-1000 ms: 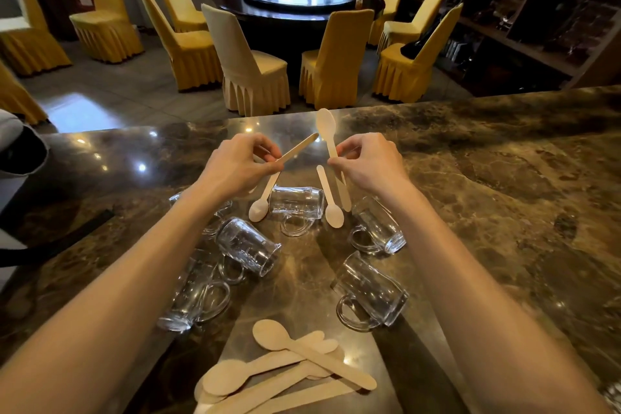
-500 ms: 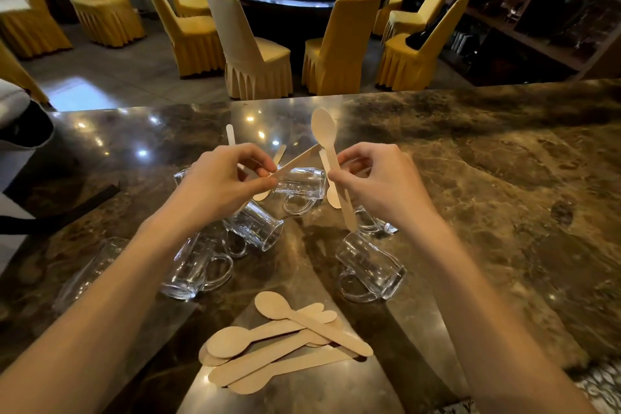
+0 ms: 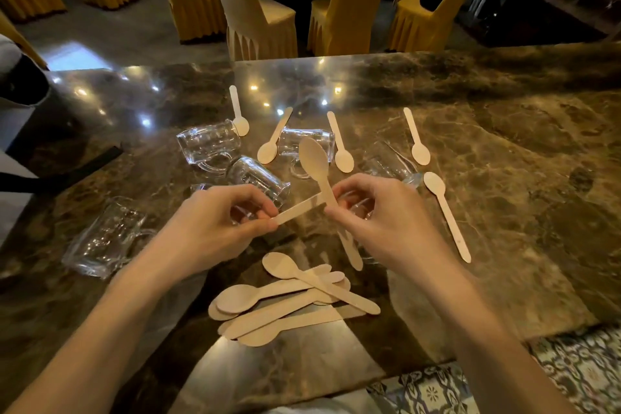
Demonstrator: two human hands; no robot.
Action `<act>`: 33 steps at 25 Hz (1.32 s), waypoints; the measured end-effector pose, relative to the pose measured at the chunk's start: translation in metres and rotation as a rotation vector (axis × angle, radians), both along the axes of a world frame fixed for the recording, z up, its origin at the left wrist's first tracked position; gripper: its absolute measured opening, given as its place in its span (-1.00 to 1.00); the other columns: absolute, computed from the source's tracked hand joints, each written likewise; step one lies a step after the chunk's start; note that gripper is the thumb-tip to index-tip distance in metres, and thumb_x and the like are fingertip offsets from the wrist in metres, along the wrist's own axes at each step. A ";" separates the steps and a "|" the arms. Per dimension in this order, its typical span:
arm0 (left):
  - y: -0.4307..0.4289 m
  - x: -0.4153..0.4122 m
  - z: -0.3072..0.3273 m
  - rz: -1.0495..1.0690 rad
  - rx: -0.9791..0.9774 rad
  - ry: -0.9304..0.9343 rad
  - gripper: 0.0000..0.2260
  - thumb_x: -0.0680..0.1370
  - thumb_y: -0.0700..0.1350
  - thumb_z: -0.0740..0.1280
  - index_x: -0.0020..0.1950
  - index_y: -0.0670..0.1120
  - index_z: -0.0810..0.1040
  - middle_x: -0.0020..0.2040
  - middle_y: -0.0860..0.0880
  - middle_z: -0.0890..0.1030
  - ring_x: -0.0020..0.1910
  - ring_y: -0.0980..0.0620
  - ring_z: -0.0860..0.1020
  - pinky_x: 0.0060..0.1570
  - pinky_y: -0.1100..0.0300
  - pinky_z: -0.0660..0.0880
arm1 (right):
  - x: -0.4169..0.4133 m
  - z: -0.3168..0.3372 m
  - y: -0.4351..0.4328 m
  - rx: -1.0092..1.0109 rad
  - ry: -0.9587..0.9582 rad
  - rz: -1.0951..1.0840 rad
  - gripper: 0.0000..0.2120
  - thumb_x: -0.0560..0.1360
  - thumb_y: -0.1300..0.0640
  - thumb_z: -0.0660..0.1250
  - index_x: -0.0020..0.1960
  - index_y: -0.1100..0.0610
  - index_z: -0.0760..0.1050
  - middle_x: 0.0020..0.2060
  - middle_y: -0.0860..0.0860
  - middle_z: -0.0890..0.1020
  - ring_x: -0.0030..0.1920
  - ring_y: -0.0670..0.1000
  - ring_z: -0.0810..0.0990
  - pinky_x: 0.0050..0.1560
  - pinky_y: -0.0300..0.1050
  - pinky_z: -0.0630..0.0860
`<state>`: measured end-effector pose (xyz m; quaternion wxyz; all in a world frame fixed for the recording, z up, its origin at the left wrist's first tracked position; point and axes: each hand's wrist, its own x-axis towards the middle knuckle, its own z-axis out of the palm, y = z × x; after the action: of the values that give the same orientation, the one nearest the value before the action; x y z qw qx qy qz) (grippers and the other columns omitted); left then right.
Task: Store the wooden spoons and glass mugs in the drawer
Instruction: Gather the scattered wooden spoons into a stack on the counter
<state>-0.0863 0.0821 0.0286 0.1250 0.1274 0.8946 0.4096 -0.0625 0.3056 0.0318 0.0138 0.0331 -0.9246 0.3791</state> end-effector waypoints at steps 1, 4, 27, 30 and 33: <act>-0.001 0.005 -0.003 -0.020 -0.006 -0.009 -0.92 0.41 -0.01 0.44 -0.17 0.16 0.60 -0.23 0.18 0.62 -0.23 0.14 0.58 -0.17 0.16 0.53 | 0.007 -0.004 -0.002 0.007 -0.015 0.014 -0.90 0.41 -0.09 0.39 -0.08 -0.18 0.55 -0.31 -0.26 0.58 -0.16 -0.30 0.53 -0.23 -0.32 0.52; 0.000 0.020 -0.013 -0.053 -0.033 -0.051 -0.92 0.41 -0.03 0.45 -0.16 0.13 0.61 -0.24 0.19 0.63 -0.23 0.14 0.59 -0.14 0.18 0.53 | 0.026 -0.015 -0.004 0.043 -0.050 0.059 -0.89 0.39 -0.13 0.36 -0.10 -0.17 0.57 -0.33 -0.24 0.59 -0.21 -0.24 0.53 -0.22 -0.22 0.54; -0.003 0.041 -0.044 -0.146 -0.078 -0.084 -0.79 0.39 -0.01 0.48 -0.03 0.20 0.55 -0.20 0.30 0.65 -0.11 0.31 0.58 -0.01 0.24 0.47 | 0.051 -0.041 -0.015 0.414 -0.109 0.442 -0.82 0.48 -0.14 0.30 0.05 -0.17 0.56 0.00 -0.19 0.58 0.01 -0.09 0.47 -0.06 -0.15 0.36; -0.003 0.041 -0.045 -0.160 -0.122 -0.041 -0.81 0.40 0.01 0.46 -0.04 0.21 0.55 -0.21 0.33 0.63 -0.11 0.34 0.56 -0.06 0.33 0.44 | 0.051 -0.042 -0.015 0.413 -0.112 0.437 -0.81 0.47 -0.16 0.31 0.04 -0.16 0.56 -0.01 -0.19 0.58 0.02 -0.09 0.48 -0.03 -0.13 0.37; -0.002 0.041 -0.045 -0.211 -0.208 0.044 -0.82 0.42 0.06 0.44 -0.01 0.24 0.54 -0.23 0.33 0.62 -0.14 0.35 0.54 -0.15 0.46 0.37 | 0.049 -0.041 -0.015 0.408 -0.130 0.451 -0.80 0.47 -0.16 0.30 0.05 -0.15 0.56 -0.01 -0.19 0.57 0.02 -0.10 0.47 -0.04 -0.16 0.36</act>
<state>-0.0455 0.0797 -0.0162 0.1604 0.2158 0.9164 0.2964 -0.0135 0.2908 -0.0095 -0.1366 0.2153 -0.9500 0.1804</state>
